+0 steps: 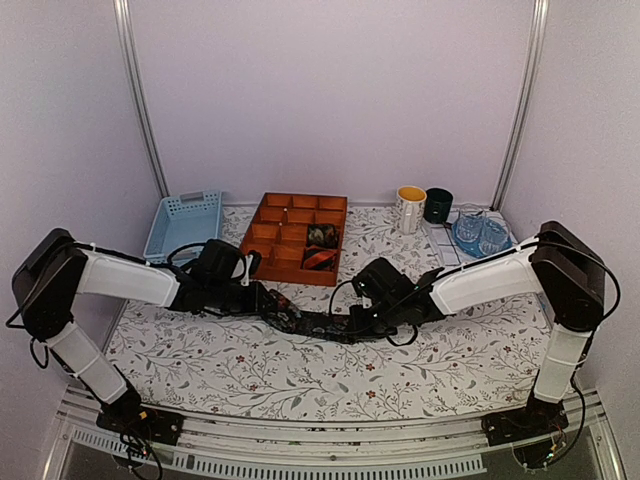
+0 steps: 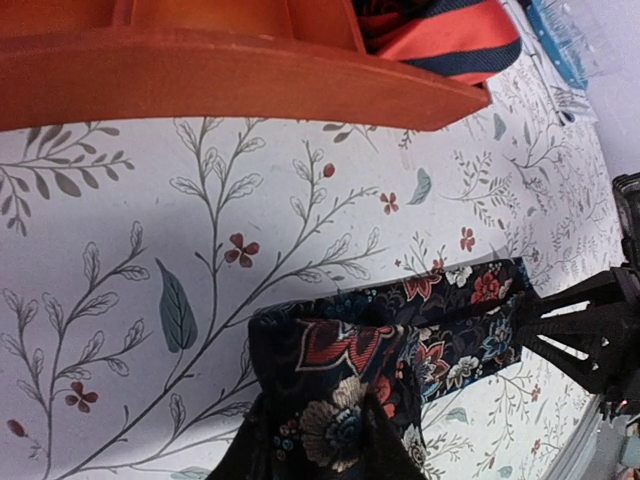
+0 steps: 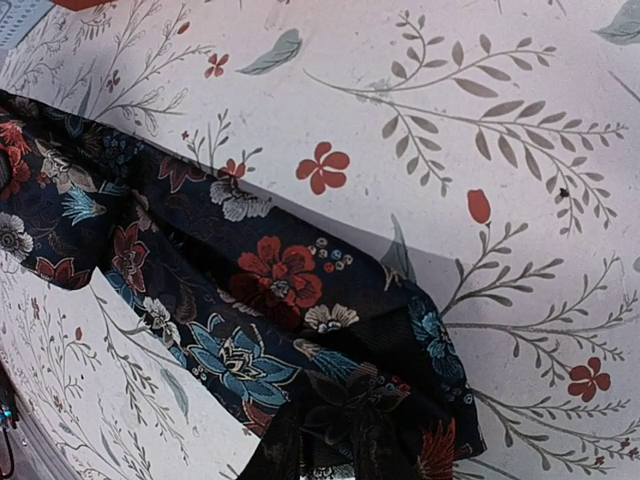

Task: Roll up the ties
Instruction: Roll the tie at the center of the board.

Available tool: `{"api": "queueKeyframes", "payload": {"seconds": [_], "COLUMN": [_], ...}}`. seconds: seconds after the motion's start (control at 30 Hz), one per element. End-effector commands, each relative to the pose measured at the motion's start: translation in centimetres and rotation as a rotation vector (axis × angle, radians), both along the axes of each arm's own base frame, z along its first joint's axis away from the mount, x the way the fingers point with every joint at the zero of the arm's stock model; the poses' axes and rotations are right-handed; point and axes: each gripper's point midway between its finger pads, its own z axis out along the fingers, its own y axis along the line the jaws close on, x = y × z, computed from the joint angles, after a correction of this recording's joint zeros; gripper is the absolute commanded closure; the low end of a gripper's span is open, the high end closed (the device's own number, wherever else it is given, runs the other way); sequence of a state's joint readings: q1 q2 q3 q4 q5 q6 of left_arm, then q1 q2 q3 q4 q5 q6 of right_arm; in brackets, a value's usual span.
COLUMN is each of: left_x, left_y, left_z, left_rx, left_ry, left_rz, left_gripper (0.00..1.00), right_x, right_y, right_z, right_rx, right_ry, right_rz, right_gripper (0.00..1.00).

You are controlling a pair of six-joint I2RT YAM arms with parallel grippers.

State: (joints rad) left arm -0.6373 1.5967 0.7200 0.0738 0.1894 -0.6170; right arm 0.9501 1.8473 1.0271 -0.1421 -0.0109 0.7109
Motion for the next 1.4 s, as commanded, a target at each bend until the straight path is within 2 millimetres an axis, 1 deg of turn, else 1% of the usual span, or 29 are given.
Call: {"api": "queueKeyframes", "payload": {"seconds": [0.0,0.17,0.3,0.43,0.57,0.73,0.97,1.07,1.13,1.2,1.27,1.37], "left_x": [0.2,0.4,0.5,0.6,0.6,0.2,-0.2,-0.2,-0.2,-0.2,-0.2,-0.1], "left_y": [0.0,0.0,0.1,0.1,-0.1,-0.3,-0.3,-0.1,0.0,0.0,0.0,0.0], "left_z": [1.2,1.5,1.6,1.8,2.1,1.9,1.8,1.8,1.9,1.9,1.9,1.8], "left_rx": [0.049,0.086,0.121,0.160,0.230,0.336,0.427,0.486,0.532,0.573,0.617,0.679], "left_ry": [-0.045,-0.064,-0.077,-0.095,-0.137,-0.183,-0.217,-0.241,-0.259,-0.276,-0.289,-0.306], "left_rz": [-0.007,-0.005,-0.004,-0.005,-0.025,-0.066,-0.072,-0.063,-0.054,-0.053,-0.046,-0.040], "left_gripper": [0.79,0.79,0.79,0.80,0.80,0.82,0.83,0.83,0.84,0.84,0.84,0.85], "right_x": [-2.1,-4.2,-6.2,-7.8,-8.1,-7.6,-7.1,-6.8,-6.6,-6.3,-6.2,-6.0], "right_y": [-1.1,-1.0,-0.7,-0.5,-0.5,-0.1,-0.1,0.5,1.1,1.8,2.4,2.8], "right_z": [-4.0,-4.8,-4.9,-4.8,-4.5,-3.8,-3.7,-2.2,-0.4,2.1,4.2,7.4], "right_rx": [-0.074,-0.083,-0.071,-0.064,-0.052,-0.047,-0.045,0.000,0.041,0.095,0.135,0.194], "right_ry": [0.082,0.123,0.154,0.175,0.177,0.159,0.153,0.128,0.105,0.074,0.050,0.004], "right_rz": [-0.003,0.013,0.025,0.023,0.015,0.016,0.008,0.021,0.033,0.046,0.065,0.081], "right_gripper": [0.81,0.81,0.81,0.81,0.82,0.82,0.82,0.76,0.70,0.68,0.66,0.64]}}
